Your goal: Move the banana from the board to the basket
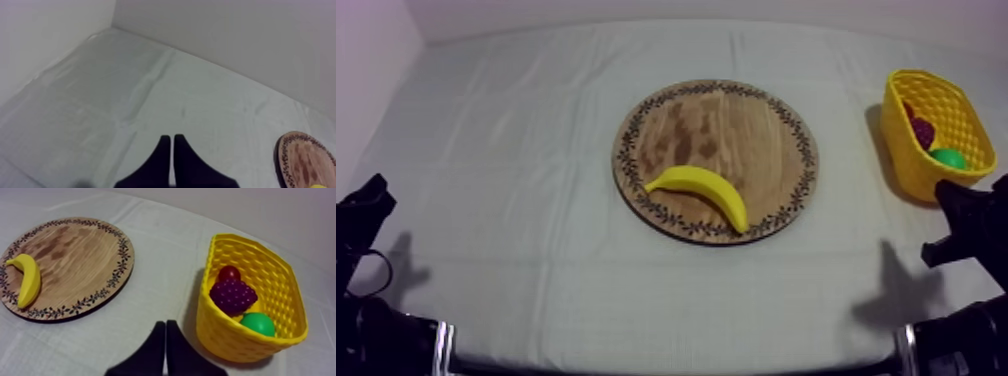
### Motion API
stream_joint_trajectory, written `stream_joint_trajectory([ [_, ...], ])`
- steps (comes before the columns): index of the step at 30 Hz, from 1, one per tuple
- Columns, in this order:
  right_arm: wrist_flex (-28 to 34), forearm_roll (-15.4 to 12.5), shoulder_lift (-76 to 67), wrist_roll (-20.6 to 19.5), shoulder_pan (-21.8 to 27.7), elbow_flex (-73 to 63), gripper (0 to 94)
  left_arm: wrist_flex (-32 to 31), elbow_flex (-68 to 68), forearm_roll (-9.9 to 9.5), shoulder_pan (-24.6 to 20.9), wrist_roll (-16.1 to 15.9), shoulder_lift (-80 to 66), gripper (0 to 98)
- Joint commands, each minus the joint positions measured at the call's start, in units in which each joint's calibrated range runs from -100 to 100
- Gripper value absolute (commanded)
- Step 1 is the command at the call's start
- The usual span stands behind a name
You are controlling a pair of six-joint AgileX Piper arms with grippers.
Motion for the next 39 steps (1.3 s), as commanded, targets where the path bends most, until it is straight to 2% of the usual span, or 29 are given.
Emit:
stream_joint_trajectory([
  [1, -0.07, 0.01, -0.02, 0.00, -0.03, 0.04, 0.4, -0.01, 0.03, -0.01, -0.02, -0.01, 0.02, 0.1],
  [17, -0.07, 0.01, -0.02, 0.00, -0.03, 0.04, 0.4, -0.01, 0.03, -0.01, -0.02, -0.01, 0.02, 0.1],
  [20, -0.07, 0.01, -0.02, 1.01, -0.42, 0.04, 0.4, -0.01, 0.03, -0.01, -0.02, -0.01, 0.02, 0.1],
  [33, -0.07, 0.01, -0.02, -5.17, -12.65, 0.04, 0.8, -0.01, 0.03, -0.01, -0.02, -0.01, 0.02, 0.1],
  [39, -0.07, 0.01, 0.05, -2.90, -14.80, 0.04, 0.5, -0.01, 0.03, -0.01, -0.02, -0.01, 0.02, 0.1],
])
